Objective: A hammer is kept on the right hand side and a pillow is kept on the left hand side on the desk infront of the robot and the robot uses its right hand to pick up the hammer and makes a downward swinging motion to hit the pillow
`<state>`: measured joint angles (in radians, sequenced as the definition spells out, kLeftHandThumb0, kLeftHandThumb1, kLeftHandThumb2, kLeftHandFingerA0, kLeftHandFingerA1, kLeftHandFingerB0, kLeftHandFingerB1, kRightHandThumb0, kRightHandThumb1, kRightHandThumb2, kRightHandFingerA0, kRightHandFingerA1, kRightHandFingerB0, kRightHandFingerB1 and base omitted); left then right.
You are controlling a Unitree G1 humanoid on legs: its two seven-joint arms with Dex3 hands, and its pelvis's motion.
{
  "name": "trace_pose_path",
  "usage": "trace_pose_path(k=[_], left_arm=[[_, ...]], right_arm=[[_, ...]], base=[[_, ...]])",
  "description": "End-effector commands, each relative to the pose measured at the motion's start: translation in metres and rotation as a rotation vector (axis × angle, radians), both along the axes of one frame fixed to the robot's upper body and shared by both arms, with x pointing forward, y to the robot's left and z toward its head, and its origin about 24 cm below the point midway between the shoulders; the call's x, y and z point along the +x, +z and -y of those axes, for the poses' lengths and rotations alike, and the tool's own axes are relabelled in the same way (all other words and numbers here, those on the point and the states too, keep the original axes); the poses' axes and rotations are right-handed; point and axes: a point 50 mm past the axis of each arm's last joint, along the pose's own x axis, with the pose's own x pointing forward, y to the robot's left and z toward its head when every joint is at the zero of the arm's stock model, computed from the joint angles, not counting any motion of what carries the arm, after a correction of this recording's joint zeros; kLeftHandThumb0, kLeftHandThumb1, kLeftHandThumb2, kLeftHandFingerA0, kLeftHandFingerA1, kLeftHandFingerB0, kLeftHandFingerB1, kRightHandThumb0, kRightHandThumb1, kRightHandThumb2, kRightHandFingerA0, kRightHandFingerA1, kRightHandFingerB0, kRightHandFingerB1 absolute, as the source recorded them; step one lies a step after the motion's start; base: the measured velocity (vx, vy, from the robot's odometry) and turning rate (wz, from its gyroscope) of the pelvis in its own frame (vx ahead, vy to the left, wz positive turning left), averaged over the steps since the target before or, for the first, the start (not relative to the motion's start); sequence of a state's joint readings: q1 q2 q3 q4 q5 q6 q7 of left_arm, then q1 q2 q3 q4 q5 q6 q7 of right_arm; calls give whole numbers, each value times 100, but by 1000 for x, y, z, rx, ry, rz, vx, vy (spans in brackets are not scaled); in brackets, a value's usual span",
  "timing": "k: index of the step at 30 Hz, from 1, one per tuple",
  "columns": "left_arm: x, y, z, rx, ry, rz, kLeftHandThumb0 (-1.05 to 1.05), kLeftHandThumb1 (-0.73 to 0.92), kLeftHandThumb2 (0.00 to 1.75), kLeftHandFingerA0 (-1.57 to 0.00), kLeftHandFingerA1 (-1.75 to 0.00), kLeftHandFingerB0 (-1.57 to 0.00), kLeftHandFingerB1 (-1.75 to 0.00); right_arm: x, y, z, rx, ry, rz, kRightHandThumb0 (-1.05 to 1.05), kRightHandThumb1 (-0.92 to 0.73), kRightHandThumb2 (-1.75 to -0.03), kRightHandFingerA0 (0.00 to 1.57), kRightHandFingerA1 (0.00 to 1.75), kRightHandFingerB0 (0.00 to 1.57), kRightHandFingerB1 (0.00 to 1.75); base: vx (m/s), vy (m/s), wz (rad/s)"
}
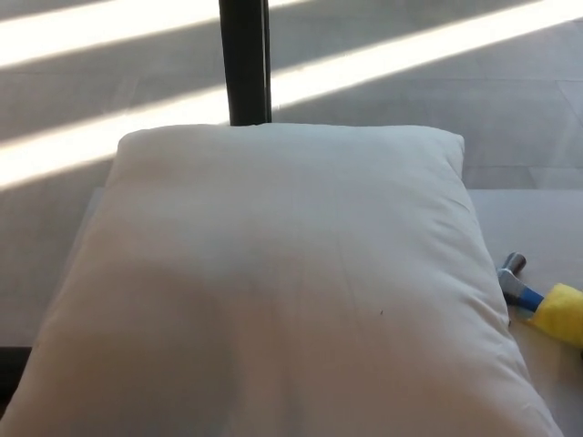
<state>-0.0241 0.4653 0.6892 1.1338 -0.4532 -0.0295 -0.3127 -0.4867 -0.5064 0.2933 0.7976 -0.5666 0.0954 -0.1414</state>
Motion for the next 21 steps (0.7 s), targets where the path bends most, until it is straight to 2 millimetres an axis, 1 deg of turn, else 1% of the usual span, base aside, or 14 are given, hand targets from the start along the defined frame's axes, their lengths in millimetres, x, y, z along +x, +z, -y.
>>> trace_pose_path(k=[1,2,3,5,6,7,8,10,11,14,16,19,20,21], left_arm=[[-4,5,-5,30,-2,15,-64,78,63,-56,-56,-50,-42],[-4,6,-6,34,-4,16,-65,78,63,-53,-55,-48,-41],[-5,6,-6,35,-5,19,-65,78,63,-55,-56,-48,-41],[-6,6,-7,37,-8,15,-64,80,63,-52,-54,-46,-41],[-6,6,-7,36,0,14,-65,79,63,-53,-53,-46,-40],[-7,5,-7,35,1,16,-64,79,63,-53,-52,-46,-40],[-7,6,-7,33,3,24,-64,80,63,-54,-56,-47,-41],[-8,6,-8,40,6,21,-64,79,64,-55,-55,-47,-42],[-8,7,-8,40,1,21,-63,80,64,-55,-54,-48,-41],[-7,7,-8,42,3,17,-64,80,64,-56,-54,-47,-40],[-6,7,-8,42,2,16,-65,79,64,-56,-54,-47,-41],[-6,7,-8,37,4,18,-65,79,63,-57,-54,-48,-40],[-7,7,-8,44,-7,11,-67,79,64,-56,-53,-47,-40],[-7,7,-8,47,-9,7,-67,79,64,-57,-53,-49,-41]], right_arm=[[-2,-17,-11,9,39,-102,-51,-61,-59,44,61,30,30],[0,-19,-15,-17,68,-113,-53,-63,-59,45,63,30,31],[0,-20,-21,-45,112,-135,-60,-65,-59,34,91,25,32],[1,-21,-25,-55,142,-154,-61,-65,-59,33,100,24,33],[0,-22,-27,-67,154,-164,-68,-53,-84,41,95,19,44],[0,-22,-26,-90,156,-211,-60,-66,-60,35,84,24,30],[1,-23,-22,-108,147,-318,-59,-53,-85,29,65,11,41],[0,-24,-17,-124,149,-388,-56,-52,-83,35,62,15,41],[-2,-25,-13,-130,160,-417,-47,-67,-60,43,55,23,29],[-3,-25,-7,-123,123,-453,-44,-66,-62,39,50,27,30],[-8,-31,3,-141,103,-477,-32,-63,-59,67,109,38,33],[-12,-33,7,-187,89,-537,-26,-67,-61,67,124,41,34],[-12,-34,8,-187,83,-576,-25,-73,-62,67,88,43,34],[-12,-34,9,-196,83,-608,-27,-75,-62,71,74,45,35]], base=[[0,0,0],[0,0,0],[0,0,0],[0,0,0],[0,0,0],[0,0,0],[0,0,0],[0,0,0],[0,0,0],[0,0,0],[0,0,0],[0,0,0],[0,0,0],[0,0,0]])
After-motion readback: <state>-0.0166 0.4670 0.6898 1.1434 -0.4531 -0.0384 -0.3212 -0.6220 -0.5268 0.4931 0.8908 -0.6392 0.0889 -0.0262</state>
